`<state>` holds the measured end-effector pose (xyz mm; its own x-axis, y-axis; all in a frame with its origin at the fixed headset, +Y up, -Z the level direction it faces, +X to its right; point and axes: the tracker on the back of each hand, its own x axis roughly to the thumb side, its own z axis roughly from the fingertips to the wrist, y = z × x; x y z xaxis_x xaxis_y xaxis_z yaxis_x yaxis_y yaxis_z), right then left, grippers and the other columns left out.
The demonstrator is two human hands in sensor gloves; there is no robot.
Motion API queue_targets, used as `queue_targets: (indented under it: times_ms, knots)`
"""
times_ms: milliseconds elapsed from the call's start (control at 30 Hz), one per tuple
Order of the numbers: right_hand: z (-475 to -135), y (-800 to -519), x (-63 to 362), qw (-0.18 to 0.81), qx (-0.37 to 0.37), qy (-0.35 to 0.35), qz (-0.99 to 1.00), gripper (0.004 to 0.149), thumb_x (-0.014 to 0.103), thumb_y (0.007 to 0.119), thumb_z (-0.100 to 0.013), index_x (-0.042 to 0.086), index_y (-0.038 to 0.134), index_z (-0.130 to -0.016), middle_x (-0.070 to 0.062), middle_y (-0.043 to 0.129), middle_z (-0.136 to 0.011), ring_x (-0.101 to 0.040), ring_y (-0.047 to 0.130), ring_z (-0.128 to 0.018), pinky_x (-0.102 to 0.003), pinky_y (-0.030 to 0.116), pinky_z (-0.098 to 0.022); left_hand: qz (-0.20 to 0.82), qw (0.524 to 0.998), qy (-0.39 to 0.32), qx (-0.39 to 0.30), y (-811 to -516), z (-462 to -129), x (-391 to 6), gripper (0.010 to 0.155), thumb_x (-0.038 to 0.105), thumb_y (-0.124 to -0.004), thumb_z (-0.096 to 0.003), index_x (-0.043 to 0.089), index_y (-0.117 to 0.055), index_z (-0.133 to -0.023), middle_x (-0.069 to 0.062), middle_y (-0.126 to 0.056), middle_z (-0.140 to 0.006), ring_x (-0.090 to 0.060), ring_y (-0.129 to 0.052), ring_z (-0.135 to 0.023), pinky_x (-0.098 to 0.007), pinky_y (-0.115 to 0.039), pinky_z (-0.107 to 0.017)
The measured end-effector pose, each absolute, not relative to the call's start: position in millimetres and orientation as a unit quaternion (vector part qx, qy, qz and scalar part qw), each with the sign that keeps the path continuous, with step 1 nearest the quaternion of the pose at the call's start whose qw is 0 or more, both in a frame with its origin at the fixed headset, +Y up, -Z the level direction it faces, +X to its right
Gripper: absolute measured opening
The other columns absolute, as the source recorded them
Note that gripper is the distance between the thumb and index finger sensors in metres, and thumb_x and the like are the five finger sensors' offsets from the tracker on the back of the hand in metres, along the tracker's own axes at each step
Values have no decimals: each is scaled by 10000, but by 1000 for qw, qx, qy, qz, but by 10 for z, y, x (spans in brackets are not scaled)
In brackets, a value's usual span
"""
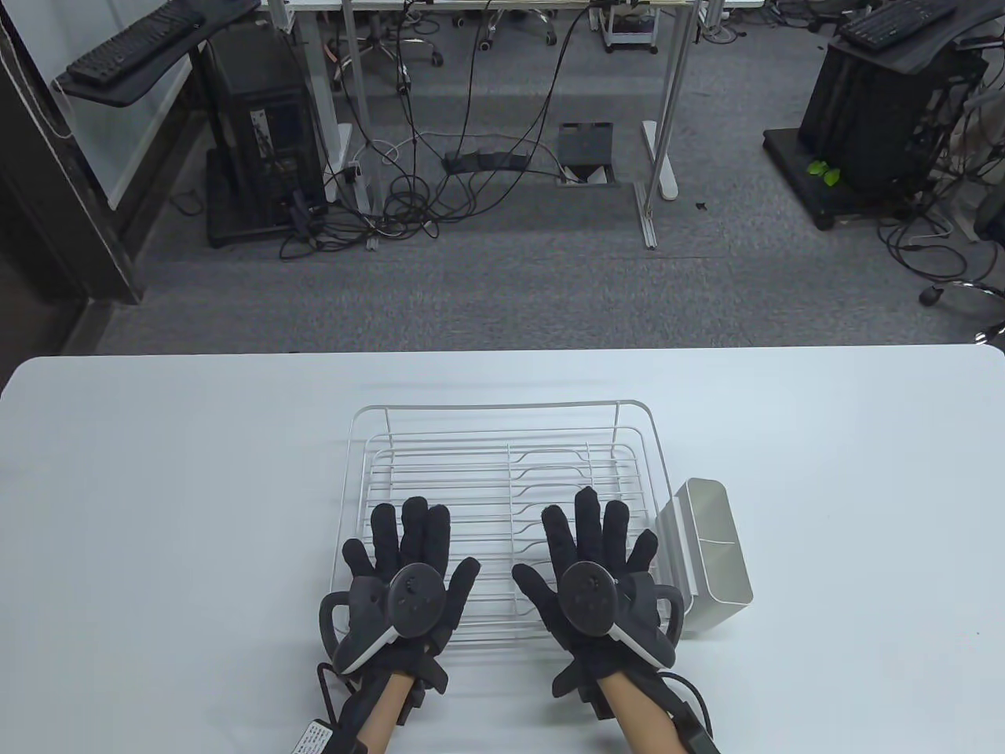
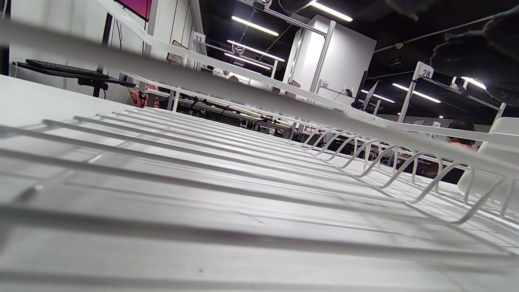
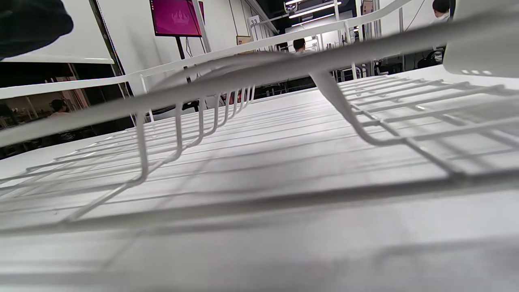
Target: Hang the cutlery bin on dish rack (Opening facing upward)
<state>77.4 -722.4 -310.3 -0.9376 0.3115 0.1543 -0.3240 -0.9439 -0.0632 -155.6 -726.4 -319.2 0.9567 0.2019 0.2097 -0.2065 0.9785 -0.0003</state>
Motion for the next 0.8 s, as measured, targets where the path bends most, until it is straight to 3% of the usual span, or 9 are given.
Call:
queue_targets:
  times_ms: [800]
  knots:
    - [-3114,-7239,764,151,71,-46,985,740,685,530,-561,242,383,-1136,-122,170,-1172,-468,179,-1054,-709,132,-633,98,989,-109,12,-7268,-3189,-1552,733,708,-367,-628,250,-214,-1179,-73,-187,-1225,-397,-143,-1108,-696,-182,-686]
